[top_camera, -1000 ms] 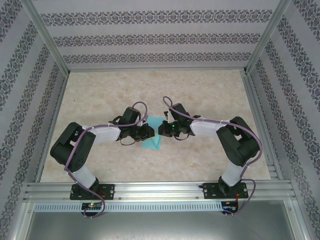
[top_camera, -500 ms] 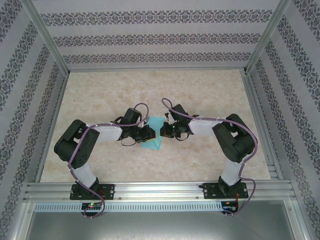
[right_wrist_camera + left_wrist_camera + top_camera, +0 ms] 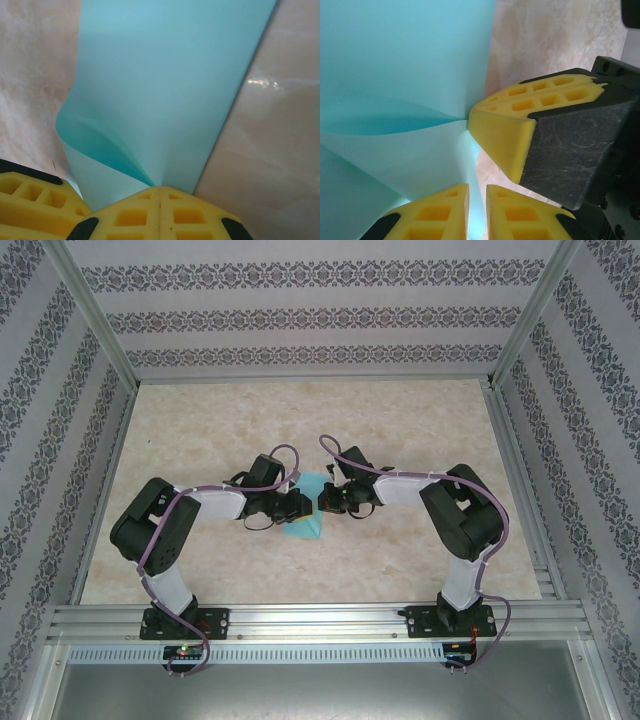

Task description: Fold a paper plane with a square sheet of paper (pick it up from the middle)

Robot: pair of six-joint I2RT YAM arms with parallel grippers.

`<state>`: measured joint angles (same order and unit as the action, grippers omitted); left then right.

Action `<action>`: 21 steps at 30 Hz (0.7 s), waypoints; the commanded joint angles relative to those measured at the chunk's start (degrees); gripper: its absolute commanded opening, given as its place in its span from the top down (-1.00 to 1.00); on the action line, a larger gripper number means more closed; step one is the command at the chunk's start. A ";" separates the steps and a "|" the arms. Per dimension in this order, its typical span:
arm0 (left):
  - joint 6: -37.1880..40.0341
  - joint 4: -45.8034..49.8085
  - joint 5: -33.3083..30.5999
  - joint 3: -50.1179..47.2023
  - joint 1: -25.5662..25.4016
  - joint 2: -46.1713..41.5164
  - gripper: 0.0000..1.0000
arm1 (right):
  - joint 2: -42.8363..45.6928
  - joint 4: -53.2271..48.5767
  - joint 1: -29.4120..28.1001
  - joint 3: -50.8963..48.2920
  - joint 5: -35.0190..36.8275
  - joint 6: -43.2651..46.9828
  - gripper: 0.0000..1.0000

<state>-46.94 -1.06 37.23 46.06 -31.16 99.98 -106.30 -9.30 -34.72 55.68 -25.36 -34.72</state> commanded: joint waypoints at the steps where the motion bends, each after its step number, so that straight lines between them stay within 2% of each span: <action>1: 1.32 -1.23 0.89 1.40 -0.91 1.13 0.64 | -0.56 -0.10 0.65 1.47 0.71 1.15 0.93; 21: 2.03 0.80 -0.02 1.94 -1.63 2.45 0.66 | -1.36 0.15 0.81 1.55 1.86 0.97 0.93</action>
<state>-46.54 -0.82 37.19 47.07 -32.03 101.75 -106.69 -9.43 -34.70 55.86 -25.32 -34.54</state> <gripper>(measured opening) 0.173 0.050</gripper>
